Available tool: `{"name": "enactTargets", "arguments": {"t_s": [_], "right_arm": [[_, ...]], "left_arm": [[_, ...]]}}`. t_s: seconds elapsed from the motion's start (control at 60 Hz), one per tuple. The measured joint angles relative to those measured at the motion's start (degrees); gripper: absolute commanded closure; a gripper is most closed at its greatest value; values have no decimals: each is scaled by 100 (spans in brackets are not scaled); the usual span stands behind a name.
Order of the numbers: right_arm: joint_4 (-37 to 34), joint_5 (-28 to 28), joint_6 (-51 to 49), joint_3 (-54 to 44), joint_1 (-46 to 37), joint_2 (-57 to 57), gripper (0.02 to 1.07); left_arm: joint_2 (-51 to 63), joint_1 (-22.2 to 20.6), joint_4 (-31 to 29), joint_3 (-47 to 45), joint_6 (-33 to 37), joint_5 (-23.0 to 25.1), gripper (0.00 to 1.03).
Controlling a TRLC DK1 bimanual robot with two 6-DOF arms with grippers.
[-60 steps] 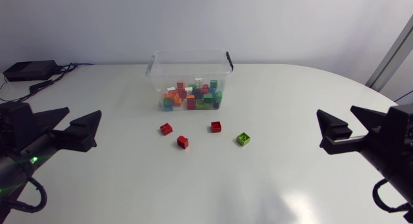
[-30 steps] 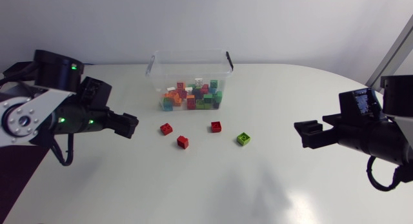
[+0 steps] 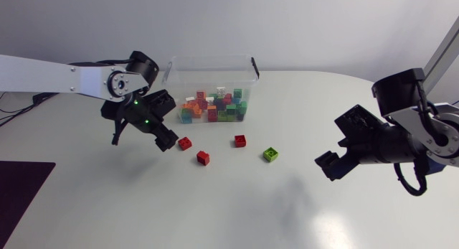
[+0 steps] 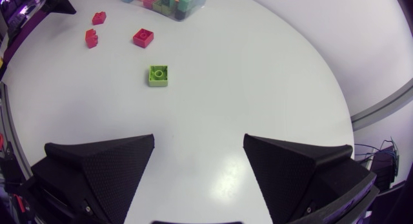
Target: Place the duplo bricks in the container
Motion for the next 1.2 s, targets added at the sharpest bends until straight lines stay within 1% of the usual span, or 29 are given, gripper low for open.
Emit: {"name": "enactTargets", "arguments": {"t_s": [0.2, 0.35, 0.45, 0.5, 0.6, 0.683, 0.717, 0.767, 0.833, 0.85, 0.933, 1.15, 1.2], "right_arm": [[-59, -393, -61, 293, 85, 348, 8], [-59, -522, -85, 420, 173, 551, 8], [-55, -525, -96, 476, 249, 789, 8], [-52, -522, -103, 505, 280, 887, 8], [-33, -527, -103, 560, 323, 1010, 8], [-13, -533, -103, 621, 369, 1093, 8], [0, -533, -103, 638, 391, 1123, 8], [26, -529, -103, 654, 400, 1167, 8], [31, -522, -103, 678, 431, 1215, 8], [28, -522, -103, 684, 428, 1228, 8], [33, -522, -103, 715, 431, 1270, 8], [61, -522, -103, 741, 452, 1329, 9], [70, -520, -103, 741, 468, 1340, 9]], "left_arm": [[841, -87, -348, 828, 173, 236, 12], [1316, -136, -420, 1113, 236, 345, 18], [1591, -168, -435, 1268, 291, 369, 18], [1692, -173, -448, 1346, 293, 372, 22], [1823, -170, -481, 1486, 293, 389, 25], [1923, -170, -579, 1657, 295, 444, 33], [1963, -162, -614, 1722, 297, 496, 40], [2035, -155, -667, 1821, 299, 625, 43], [2103, -142, -772, 1910, 310, 734, 44], [2122, -133, -833, 1943, 313, 748, 47], [2225, -116, -1025, 2087, 313, 800, 47], [2374, -90, -1169, 2218, 341, 824, 49], [2406, -90, -1266, 2280, 356, 828, 52]]}}
